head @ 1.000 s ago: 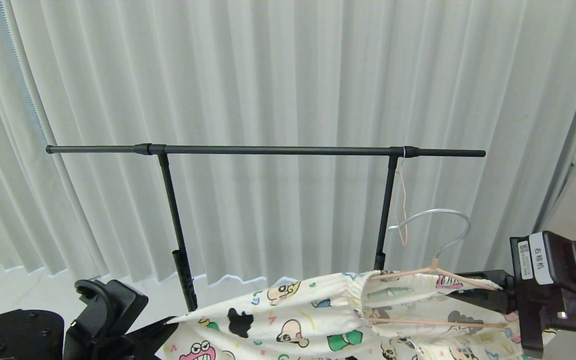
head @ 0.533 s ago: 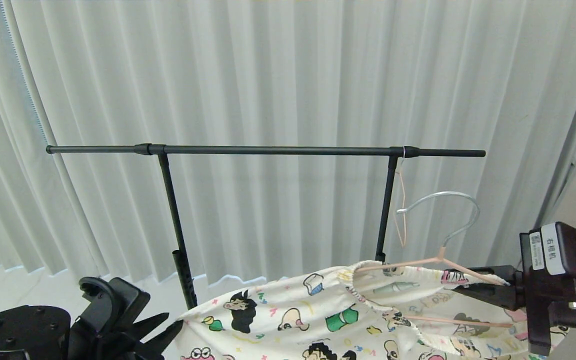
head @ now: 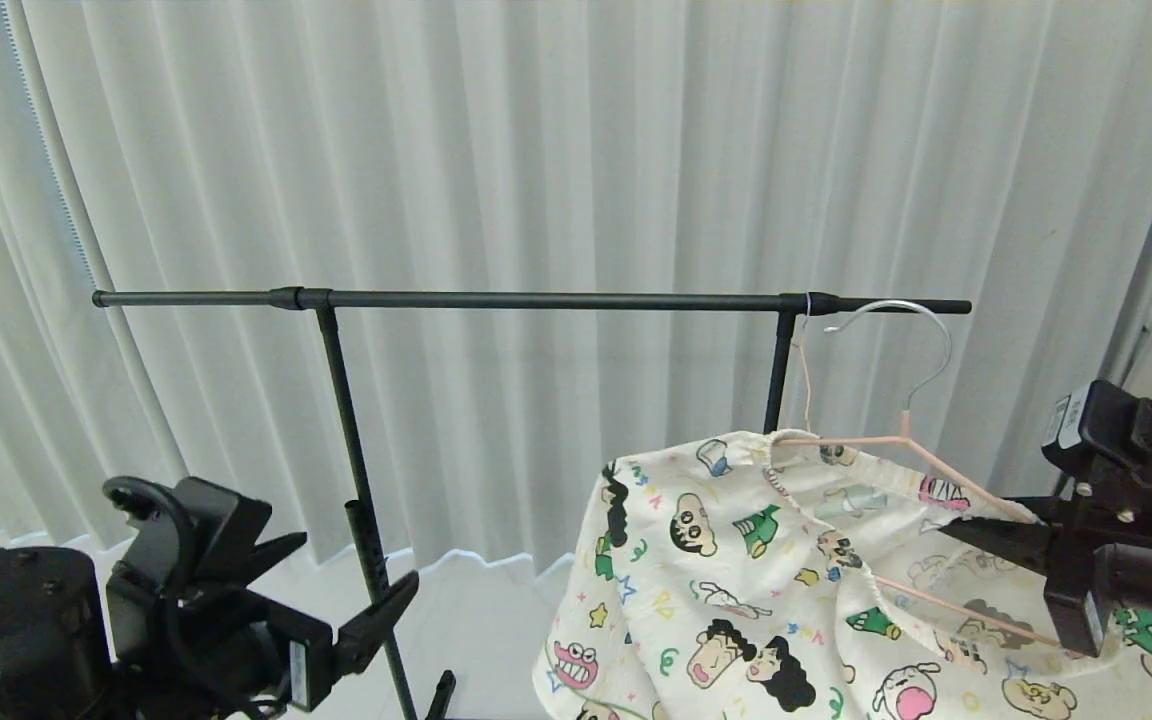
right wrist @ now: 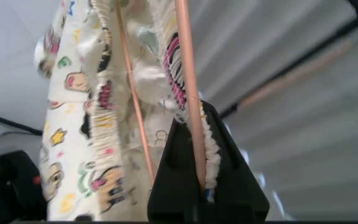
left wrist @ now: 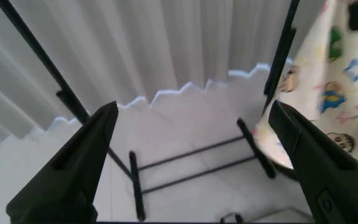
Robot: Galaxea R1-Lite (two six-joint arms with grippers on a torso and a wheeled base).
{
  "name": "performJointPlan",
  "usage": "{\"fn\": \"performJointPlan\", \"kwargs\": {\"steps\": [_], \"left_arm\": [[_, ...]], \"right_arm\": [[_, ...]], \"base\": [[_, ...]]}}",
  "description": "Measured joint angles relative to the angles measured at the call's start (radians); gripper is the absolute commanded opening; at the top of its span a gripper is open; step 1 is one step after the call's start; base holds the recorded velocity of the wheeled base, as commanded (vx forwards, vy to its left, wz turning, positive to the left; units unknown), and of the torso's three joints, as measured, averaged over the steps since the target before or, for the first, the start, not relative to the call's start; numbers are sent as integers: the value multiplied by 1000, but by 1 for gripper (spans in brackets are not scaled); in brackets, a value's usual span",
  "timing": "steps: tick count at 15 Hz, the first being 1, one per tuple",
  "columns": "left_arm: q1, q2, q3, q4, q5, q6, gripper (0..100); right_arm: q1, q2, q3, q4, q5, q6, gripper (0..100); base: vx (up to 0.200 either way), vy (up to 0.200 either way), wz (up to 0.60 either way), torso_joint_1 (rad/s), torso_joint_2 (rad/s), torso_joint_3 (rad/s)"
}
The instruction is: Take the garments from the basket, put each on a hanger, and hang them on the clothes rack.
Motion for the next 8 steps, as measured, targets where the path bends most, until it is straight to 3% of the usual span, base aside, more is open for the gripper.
{"fn": "performJointPlan", "kwargs": {"steps": [5,8], "left_arm": [[0,114,-217,-5,220,55,100],[-15,153,-250,-5,229,78,100]], "right_arm": [[-35,53,-91,141,-248,69,0],[-33,88,-103,143,-298,126,0]], "base": [[0,0,0,0,0,0],[0,200,0,1,1,4]]}}
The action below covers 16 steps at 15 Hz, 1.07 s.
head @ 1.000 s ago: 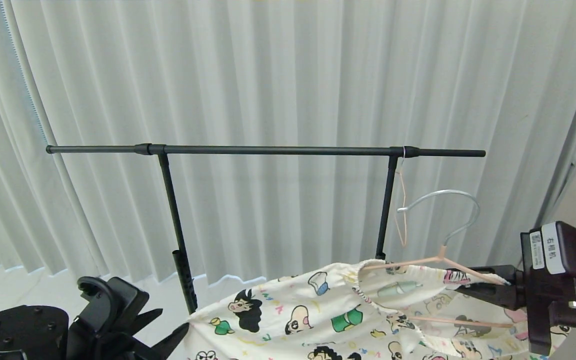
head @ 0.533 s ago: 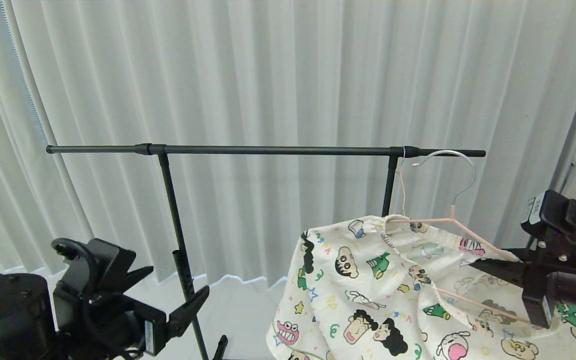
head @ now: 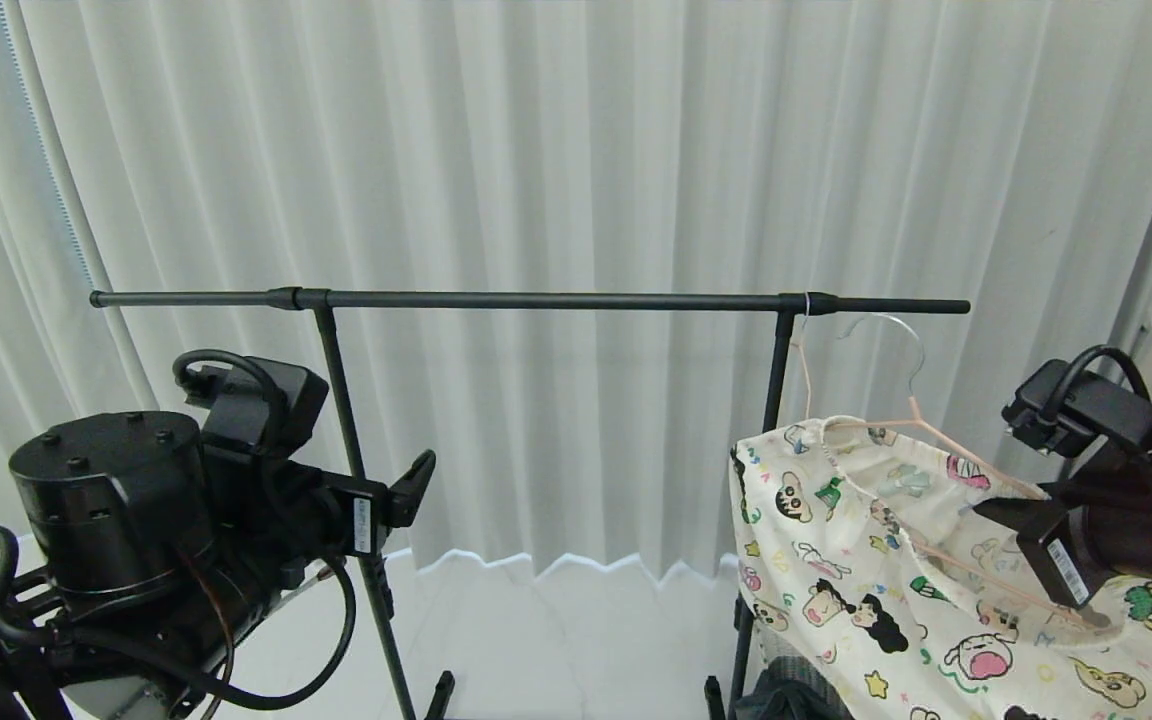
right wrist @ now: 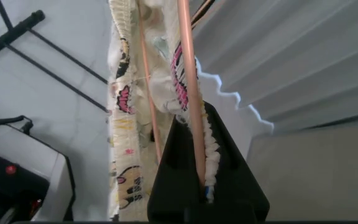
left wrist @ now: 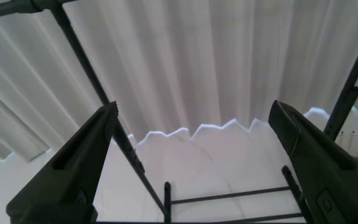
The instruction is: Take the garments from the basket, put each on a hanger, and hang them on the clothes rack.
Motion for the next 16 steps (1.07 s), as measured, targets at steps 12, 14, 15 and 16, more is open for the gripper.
{"fn": "performJointPlan", "kwargs": {"steps": [12,14,15,16], "left_arm": [[-2,53,7,-82,26,99,100],[-21,66,10,-95,27,98,100],[-34,69,13,-95,27,97,100],[-46,71,15,-95,27,95,100]], "right_arm": [[1,108,-2,-129,-118,156,0],[1,140,-1,-181,-130,194,0],[0,154,-1,-197,-138,199,0],[0,166,-2,-210,-141,202,0]], "base": [[0,67,0,1,2,1],[100,0,0,4,-1,-1],[200,0,0,2,2,12],[200,0,0,-2,2,2]]}}
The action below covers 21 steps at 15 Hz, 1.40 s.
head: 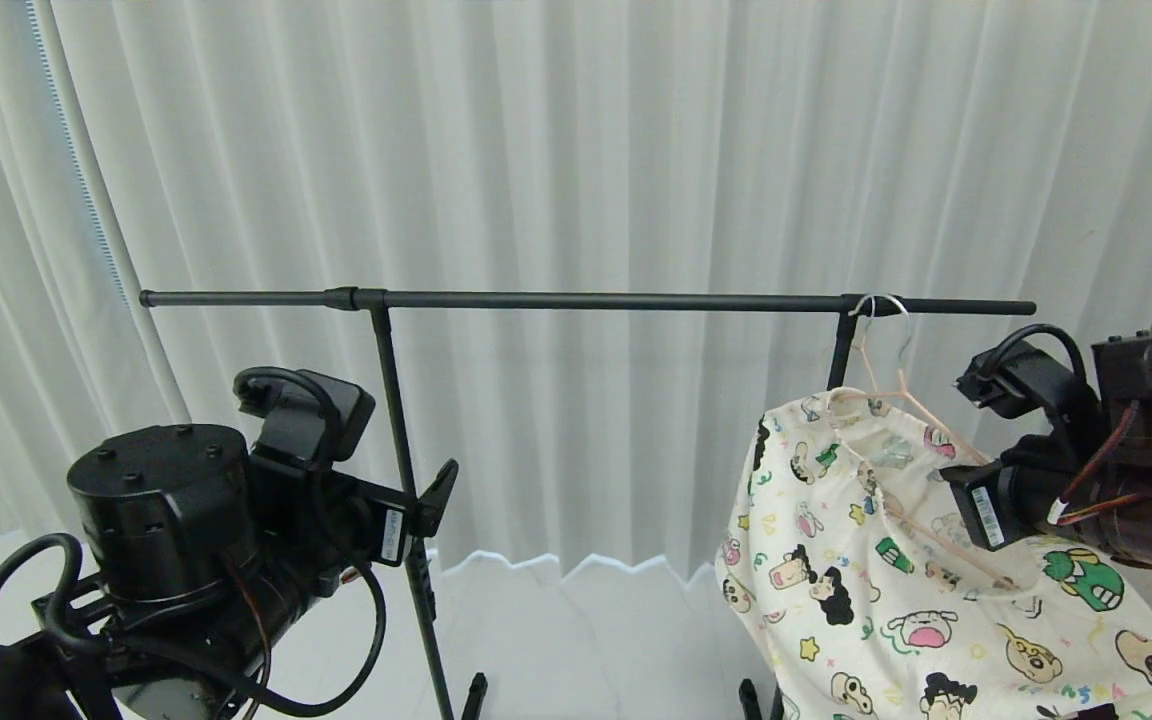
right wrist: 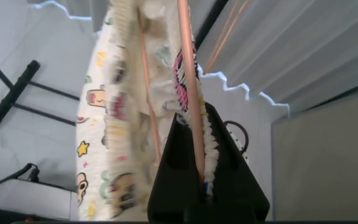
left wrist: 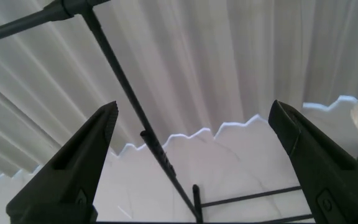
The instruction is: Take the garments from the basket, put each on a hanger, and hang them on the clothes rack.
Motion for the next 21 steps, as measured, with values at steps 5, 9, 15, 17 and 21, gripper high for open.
{"fn": "performJointPlan", "kwargs": {"steps": [5,9,15,17,21], "left_arm": [[-21,8,1,0,0,0,100],[-23,10,1,-1,0,1,100],[-28,10,4,-2,0,3,100],[-46,10,13,-17,0,3,100],[-89,12,65,-89,0,4,100]], "right_arm": [[21,26,0,-34,1,68,0],[45,34,2,-34,2,98,0],[83,39,2,-33,1,127,0],[90,44,2,-34,1,129,0],[92,58,2,-44,2,143,0]], "base": [[200,0,0,6,1,1],[200,0,0,5,5,0],[200,0,0,4,3,4],[200,0,0,5,5,0],[0,0,0,0,0,0]]}}
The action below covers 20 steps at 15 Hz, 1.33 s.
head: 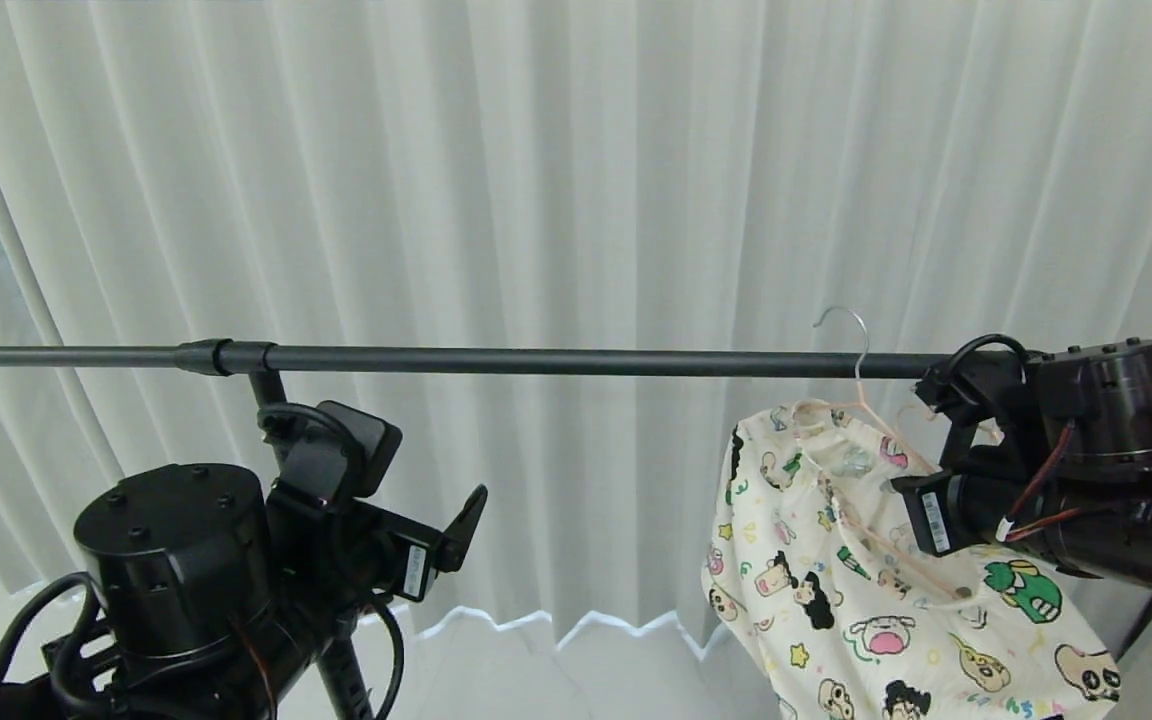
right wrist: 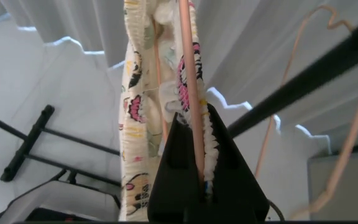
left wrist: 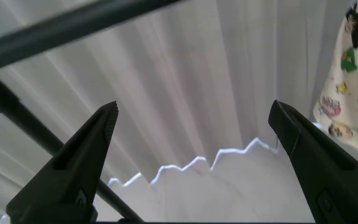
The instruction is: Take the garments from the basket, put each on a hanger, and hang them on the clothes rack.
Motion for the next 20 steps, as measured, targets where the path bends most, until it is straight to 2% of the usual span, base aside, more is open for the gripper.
{"fn": "performJointPlan", "kwargs": {"steps": [4,9,19,20], "left_arm": [[-2,1,11,-4,0,-8,100],[20,4,7,-5,0,-10,100],[22,0,9,-25,0,-10,100],[22,0,9,-26,0,-9,100]], "right_arm": [[1,35,-7,-35,3,1,0],[-4,122,-75,-37,3,9,0],[24,201,-70,-27,-1,11,0],[29,201,-68,-27,-1,11,100]], "base": [[0,0,0,0,0,0],[0,0,0,0,0,0],[0,0,0,0,0,0],[0,0,0,0,0,0]]}}
